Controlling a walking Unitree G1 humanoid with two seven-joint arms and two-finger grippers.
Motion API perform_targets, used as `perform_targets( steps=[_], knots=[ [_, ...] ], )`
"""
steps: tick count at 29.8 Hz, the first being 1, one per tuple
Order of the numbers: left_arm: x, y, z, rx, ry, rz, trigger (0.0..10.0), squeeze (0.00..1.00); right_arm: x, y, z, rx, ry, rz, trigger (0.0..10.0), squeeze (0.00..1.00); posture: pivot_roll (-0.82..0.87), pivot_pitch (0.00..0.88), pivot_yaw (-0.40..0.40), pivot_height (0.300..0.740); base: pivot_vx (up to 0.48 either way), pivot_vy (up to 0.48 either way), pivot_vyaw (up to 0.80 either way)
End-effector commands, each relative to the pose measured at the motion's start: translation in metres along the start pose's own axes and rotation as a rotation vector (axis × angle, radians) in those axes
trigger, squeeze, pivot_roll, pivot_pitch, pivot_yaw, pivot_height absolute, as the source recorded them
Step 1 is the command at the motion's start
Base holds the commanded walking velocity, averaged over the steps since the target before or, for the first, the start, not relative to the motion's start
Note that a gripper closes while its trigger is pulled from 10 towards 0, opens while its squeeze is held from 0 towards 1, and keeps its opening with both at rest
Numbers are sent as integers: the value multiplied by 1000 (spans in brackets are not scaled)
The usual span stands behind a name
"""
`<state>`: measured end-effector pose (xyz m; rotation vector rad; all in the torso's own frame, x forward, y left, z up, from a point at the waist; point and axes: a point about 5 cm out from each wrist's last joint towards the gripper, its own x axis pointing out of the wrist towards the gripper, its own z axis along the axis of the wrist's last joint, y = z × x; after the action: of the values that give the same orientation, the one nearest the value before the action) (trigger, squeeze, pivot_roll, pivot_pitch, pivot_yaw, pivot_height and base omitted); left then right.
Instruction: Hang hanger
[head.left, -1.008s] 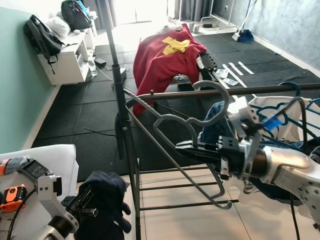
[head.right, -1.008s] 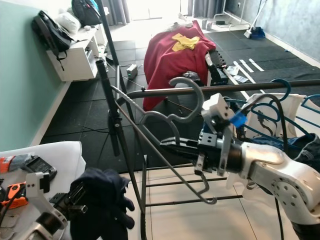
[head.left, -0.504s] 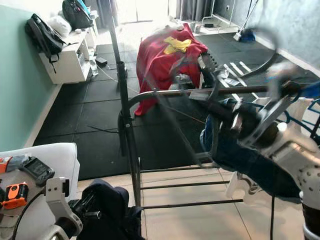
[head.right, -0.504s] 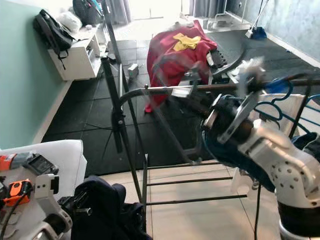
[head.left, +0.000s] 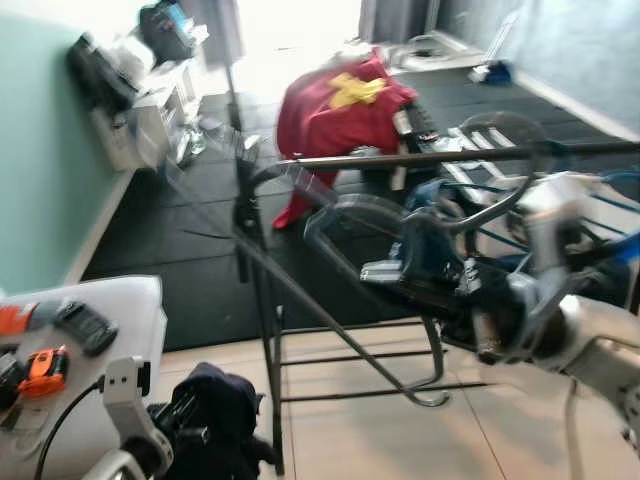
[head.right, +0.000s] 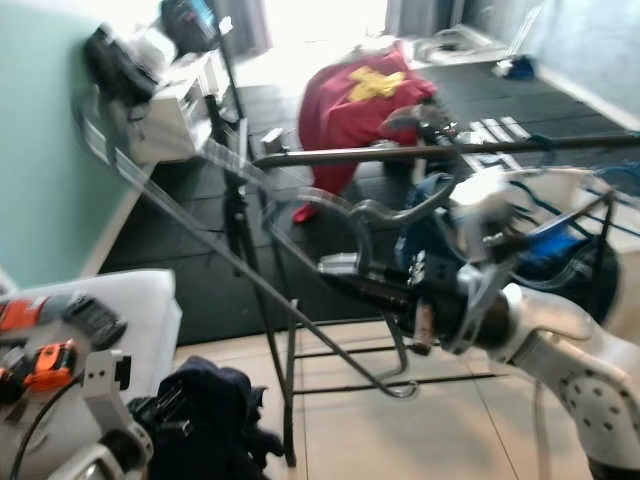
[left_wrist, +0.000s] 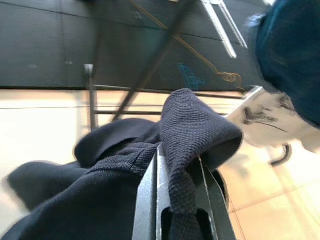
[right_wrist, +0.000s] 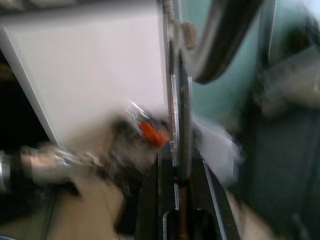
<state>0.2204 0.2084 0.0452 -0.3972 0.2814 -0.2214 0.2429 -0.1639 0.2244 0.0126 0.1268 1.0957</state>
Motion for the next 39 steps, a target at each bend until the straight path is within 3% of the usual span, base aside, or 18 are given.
perform_targets(
  steps=[1, 3, 6, 9, 10, 11, 12, 13, 14, 17, 18, 20, 22, 26, 29, 36, 37, 39],
  knots=[
    [-5, 5, -5, 7, 13, 27, 10000, 0, -5, -29, -44, 3, 219, -230, 10000, 0, -177, 47, 43, 736, -356, 0, 0],
    [-5, 5, -5, 7, 13, 27, 10000, 0, -5, -29, -44, 3, 219, -230, 10000, 0, -177, 47, 43, 736, -356, 0, 0],
    [-5, 6, -7, 11, 15, 36, 10000, 0, -21, -46, -93, 102, 328, -432, 10000, 0, -175, 47, 37, 736, -311, 0, 0],
    [-5, 6, -7, 13, 15, 38, 10000, 0, -24, -46, -101, 117, 345, -456, 10000, 0, -175, 47, 37, 736, -311, 0, 0],
    [-6, 11, -13, 54, 48, 79, 10000, 0, -32, -48, -125, 180, 357, -543, 10000, 0, -170, 46, 32, 736, 0, 0, 0],
    [-6, 11, -13, 54, 48, 79, 10000, 0, -32, -48, -125, 180, 357, -543, 10000, 0, -170, 46, 32, 736, 0, 0, 0],
    [-8, 18, -23, 114, 96, 136, 10000, 0, -41, -48, -148, 251, 354, -639, 10000, 0, -165, 43, 33, 736, 0, 0, 0],
    [-8, 18, -23, 114, 96, 136, 10000, 0, -41, -48, -148, 251, 354, -639, 10000, 0, -165, 43, 33, 736, 0, 0, 0],
    [-10, 23, -31, 163, 134, 173, 10000, 0, -48, -46, -167, 312, 347, -719, 10000, 0, -164, 43, 33, 736, 0, 0, 0],
    [-13, 25, -40, 163, 157, 207, 10000, 0, -57, -44, -187, 368, 348, -803, 10000, 0, -163, 44, 33, 736, 0, 0, 0],
    [-16, 25, -46, 115, 159, 235, 10000, 0, -62, -39, -201, 399, 352, -852, 10000, 0, -155, 42, 34, 736, 0, 0, 0],
    [-16, 25, -46, 115, 159, 235, 10000, 0, -62, -39, -201, 399, 352, -852, 10000, 0, -155, 42, 34, 736, 0, 0, 0],
    [-25, 18, -62, 54, 187, 245, 10000, 0, -67, -29, -221, 479, 303, -912, 10000, 0, -144, 44, 37, 736, 0, 0, 234],
    [-41, 7, -83, 93, 269, 235, 10000, 0, -64, -21, -229, 522, 230, -897, 10000, 0, -131, 46, 37, 736, 0, 0, 653],
    [-43, 7, -85, 99, 278, 239, 10000, 0, -63, -21, -229, 518, 228, -892, 10000, 0, -131, 46, 37, 736, 0, 0, 712],
    [-53, 30, -97, 129, 310, 248, 10000, 0, -67, -23, -239, 557, 197, -946, 10000, 0, -127, 53, 41, 736, 0, 0, 85],
    [-58, 48, -105, 145, 348, 254, 10000, 0, -67, -25, -248, 586, 195, -979, 10000, 0, -132, 56, 49, 736, 0, 0, -763],
    [-58, 48, -105, 145, 348, 254, 10000, 0, -67, -25, -248, 586, 195, -979, 10000, 0, -132, 56, 49, 736, 0, 0, -763]
  ],
)
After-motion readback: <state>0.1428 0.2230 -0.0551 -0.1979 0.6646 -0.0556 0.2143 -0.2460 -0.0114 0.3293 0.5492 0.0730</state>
